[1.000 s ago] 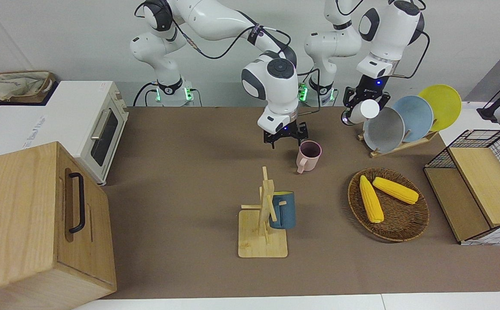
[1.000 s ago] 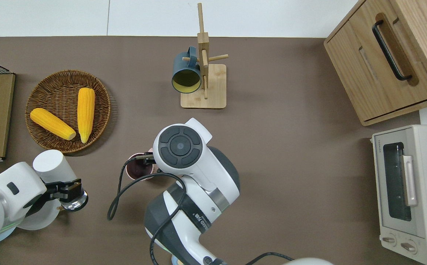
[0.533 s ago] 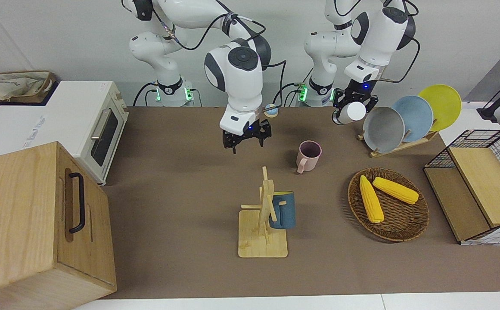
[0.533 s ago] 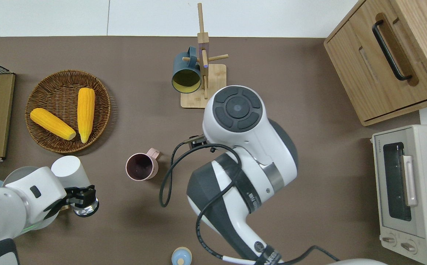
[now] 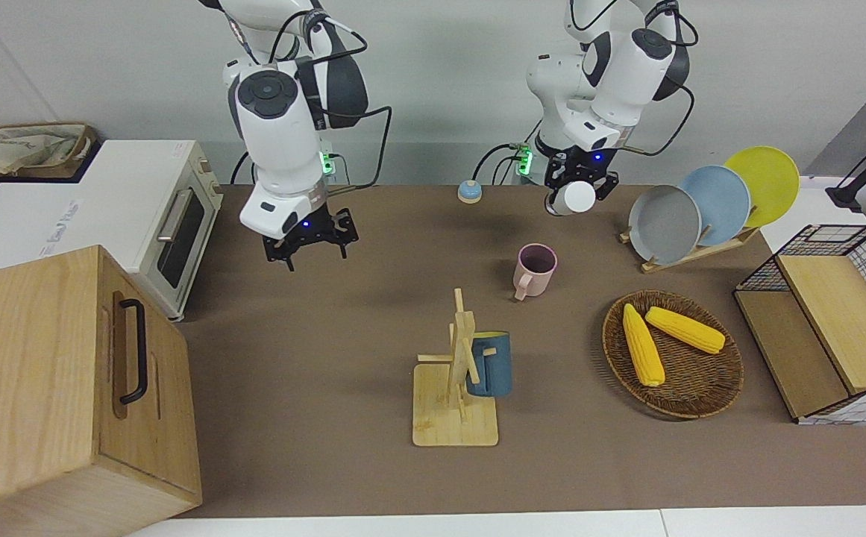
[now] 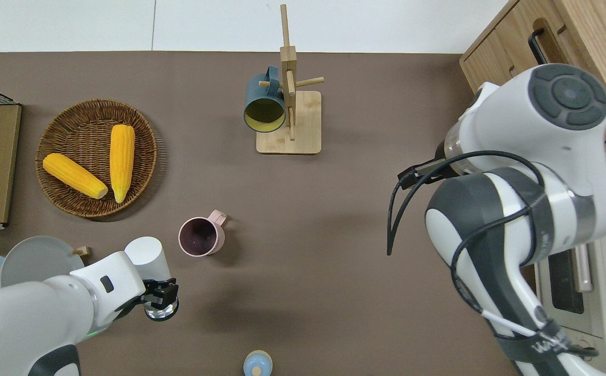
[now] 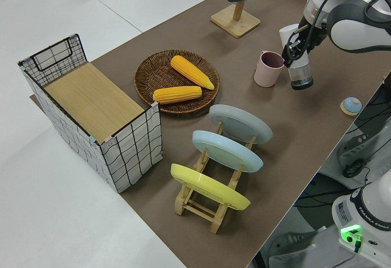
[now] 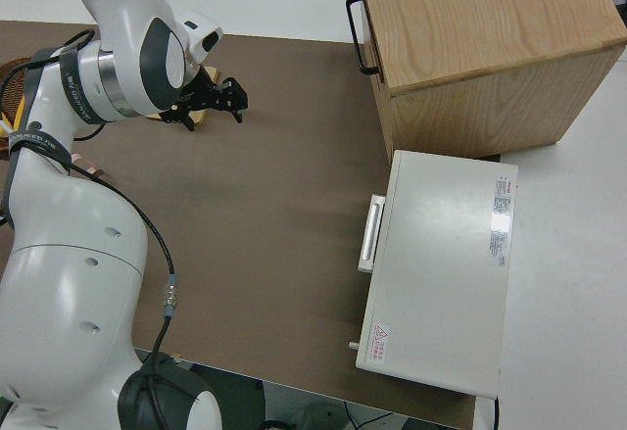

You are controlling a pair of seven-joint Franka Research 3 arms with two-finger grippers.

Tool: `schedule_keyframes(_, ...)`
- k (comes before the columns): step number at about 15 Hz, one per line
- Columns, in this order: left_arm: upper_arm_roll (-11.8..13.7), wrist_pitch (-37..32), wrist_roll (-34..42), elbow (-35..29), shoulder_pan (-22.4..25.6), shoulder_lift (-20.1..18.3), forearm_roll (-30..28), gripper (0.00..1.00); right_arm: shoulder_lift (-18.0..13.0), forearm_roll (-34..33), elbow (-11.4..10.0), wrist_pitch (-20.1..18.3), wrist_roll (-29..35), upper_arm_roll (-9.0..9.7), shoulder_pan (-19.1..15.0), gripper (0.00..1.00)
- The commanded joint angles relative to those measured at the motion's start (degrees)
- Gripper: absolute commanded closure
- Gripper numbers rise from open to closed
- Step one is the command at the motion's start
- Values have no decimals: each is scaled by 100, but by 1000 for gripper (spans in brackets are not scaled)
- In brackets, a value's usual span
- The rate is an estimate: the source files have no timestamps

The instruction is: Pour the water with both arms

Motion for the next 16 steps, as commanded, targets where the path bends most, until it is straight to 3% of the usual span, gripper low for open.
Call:
schedule_keyframes(1, -147, 125, -79, -50, -106, 58, -211, 1000, -489, -42, -245, -343, -144, -277, -140, 13)
schedule_keyframes(4, -219, 134, -105, -6, -97, 243, -213, 1000, -691, -42, -263, -686, -153, -427, -262, 13)
schedule_keyframes(11, -306, -32, -377, 389, -97, 814, -125, 1000, -938, 28, -254, -1038, -327, -419, -1027, 13)
schedule_keyframes(13, -307, -164, -378, 477, -88, 894, -107, 1000, -973, 28, -237, -1065, -530, -305, -1237, 13)
schedule_keyframes(16, -307, -612, -386, 723, -45, 1034, 33, 1000, -973, 28, -219, -1074, -531, 64, -1519, 13)
